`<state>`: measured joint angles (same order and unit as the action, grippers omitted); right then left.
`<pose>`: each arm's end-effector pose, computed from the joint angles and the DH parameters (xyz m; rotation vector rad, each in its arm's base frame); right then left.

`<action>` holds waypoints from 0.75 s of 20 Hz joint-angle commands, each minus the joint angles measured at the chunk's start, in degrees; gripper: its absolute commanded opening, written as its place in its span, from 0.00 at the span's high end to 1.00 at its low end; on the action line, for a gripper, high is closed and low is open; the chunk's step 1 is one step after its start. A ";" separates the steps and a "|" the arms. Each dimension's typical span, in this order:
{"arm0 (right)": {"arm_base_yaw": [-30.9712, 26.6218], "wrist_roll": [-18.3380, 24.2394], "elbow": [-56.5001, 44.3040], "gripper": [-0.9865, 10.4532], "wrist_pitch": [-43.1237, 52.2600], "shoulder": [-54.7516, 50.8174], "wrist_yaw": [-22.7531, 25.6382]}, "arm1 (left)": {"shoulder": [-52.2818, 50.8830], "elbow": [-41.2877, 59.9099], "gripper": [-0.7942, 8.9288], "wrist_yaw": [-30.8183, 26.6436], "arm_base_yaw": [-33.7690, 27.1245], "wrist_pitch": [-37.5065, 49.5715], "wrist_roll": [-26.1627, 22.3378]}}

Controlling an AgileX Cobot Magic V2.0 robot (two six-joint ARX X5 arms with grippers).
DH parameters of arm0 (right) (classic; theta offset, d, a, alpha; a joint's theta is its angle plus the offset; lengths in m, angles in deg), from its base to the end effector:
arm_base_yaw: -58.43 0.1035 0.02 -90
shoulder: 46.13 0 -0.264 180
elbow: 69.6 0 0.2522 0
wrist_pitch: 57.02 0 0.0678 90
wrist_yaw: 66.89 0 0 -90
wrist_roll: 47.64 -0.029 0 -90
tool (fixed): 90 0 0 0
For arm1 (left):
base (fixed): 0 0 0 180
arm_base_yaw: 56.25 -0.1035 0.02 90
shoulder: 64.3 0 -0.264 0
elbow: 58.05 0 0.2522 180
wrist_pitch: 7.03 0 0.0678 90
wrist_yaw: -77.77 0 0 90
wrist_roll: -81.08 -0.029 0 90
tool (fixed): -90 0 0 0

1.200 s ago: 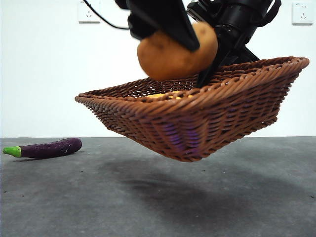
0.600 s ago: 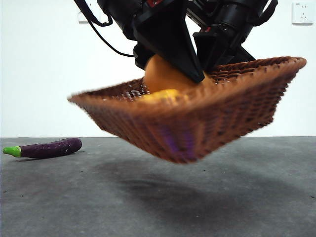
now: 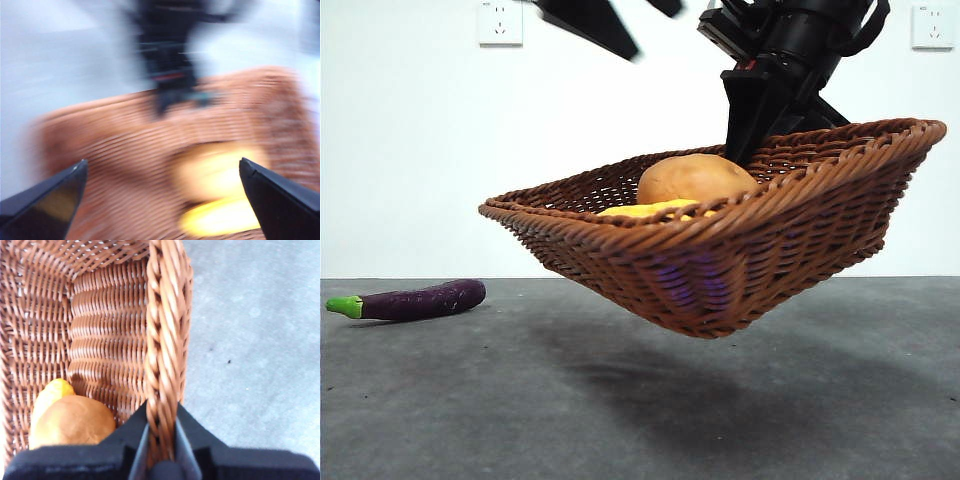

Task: Help me put the vegetables on the table into the basket

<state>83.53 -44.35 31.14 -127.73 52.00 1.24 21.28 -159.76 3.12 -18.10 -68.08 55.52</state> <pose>0.3075 0.1560 0.2885 -0.0819 1.1978 0.7538 0.2388 -0.1974 0.3692 0.5520 0.5886 -1.0524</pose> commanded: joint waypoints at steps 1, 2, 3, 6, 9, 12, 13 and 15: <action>-0.11 -0.17 -0.17 0.92 0.94 0.35 -0.46 | -2.03 -0.68 0.40 -9.75 -6.75 -0.13 2.91; -0.35 -0.20 -0.17 0.92 0.96 0.35 -0.59 | -2.10 -0.68 0.40 -11.82 -10.71 -0.28 2.86; -0.48 -0.13 -0.17 0.92 0.81 0.35 -0.85 | -1.60 -0.66 0.40 -11.82 -15.30 -0.35 2.84; -0.48 0.26 -0.17 0.92 0.74 0.35 -1.14 | 2.32 -0.66 0.40 -7.56 -26.88 0.81 0.17; -0.48 1.07 -0.17 0.92 0.76 0.35 -1.36 | 8.76 -0.68 0.40 -2.71 -34.49 5.81 -0.63; -0.48 1.53 -0.17 0.92 1.05 0.35 -2.40 | 17.07 -0.68 0.40 0.96 -36.72 8.90 -3.34; -0.48 1.53 -0.17 0.92 1.20 0.35 -2.43 | 19.87 -0.68 0.40 0.87 -36.74 9.25 -5.60; -0.48 1.64 -0.17 0.92 1.11 0.33 -2.40 | 24.98 -0.68 0.40 -0.52 -36.74 11.58 -6.14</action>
<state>83.05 -43.06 31.14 -127.03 52.00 -0.31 46.19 -160.74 2.64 -54.80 -56.65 50.75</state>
